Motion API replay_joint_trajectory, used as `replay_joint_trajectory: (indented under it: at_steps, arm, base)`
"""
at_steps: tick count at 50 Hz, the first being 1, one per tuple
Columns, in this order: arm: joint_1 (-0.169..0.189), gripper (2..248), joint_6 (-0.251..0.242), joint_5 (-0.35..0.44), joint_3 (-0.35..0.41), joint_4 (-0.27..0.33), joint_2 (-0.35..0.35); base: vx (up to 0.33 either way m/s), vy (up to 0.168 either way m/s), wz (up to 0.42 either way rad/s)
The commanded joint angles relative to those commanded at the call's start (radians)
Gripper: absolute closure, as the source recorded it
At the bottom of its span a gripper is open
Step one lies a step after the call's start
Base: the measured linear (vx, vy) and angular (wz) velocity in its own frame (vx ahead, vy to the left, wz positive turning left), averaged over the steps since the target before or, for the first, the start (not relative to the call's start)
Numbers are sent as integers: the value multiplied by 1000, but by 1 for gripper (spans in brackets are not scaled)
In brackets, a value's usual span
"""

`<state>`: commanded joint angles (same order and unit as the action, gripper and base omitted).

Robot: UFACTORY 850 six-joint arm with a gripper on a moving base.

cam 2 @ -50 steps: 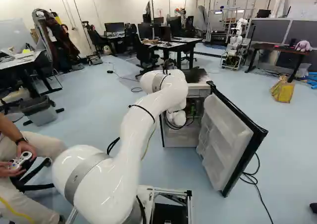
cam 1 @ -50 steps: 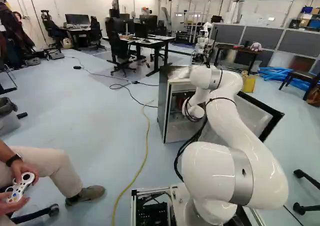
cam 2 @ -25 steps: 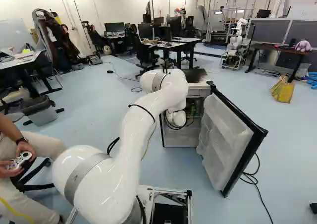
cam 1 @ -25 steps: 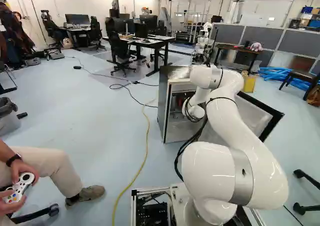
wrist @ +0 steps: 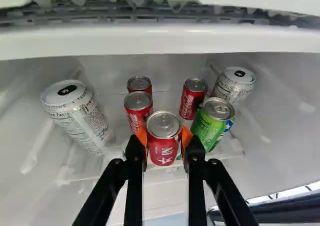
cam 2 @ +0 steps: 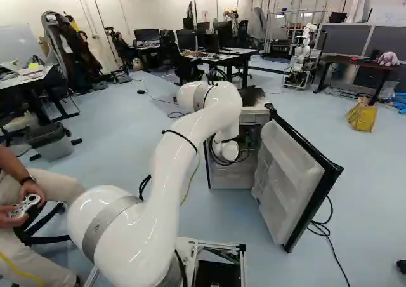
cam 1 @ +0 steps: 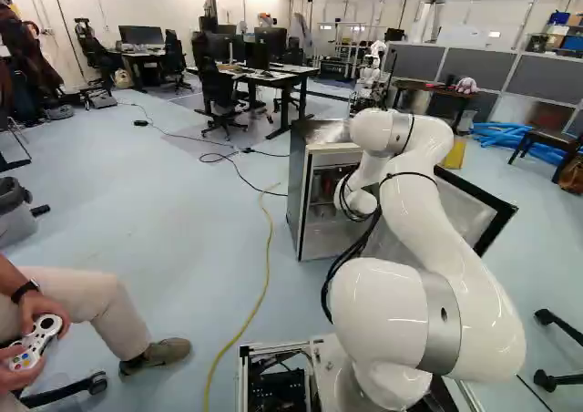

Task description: Grab a drink from the fridge

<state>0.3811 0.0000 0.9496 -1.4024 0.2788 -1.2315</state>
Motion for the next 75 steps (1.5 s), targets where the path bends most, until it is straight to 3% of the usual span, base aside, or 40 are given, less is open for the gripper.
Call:
replay_joint_trajectory:
  at_steps: [46,75]
  arm:
    - [37,164,0,0,264,0,190]
    - [66,164,0,0,467,0,363]
  base:
    - [0,0,0]
    - [0,0,0]
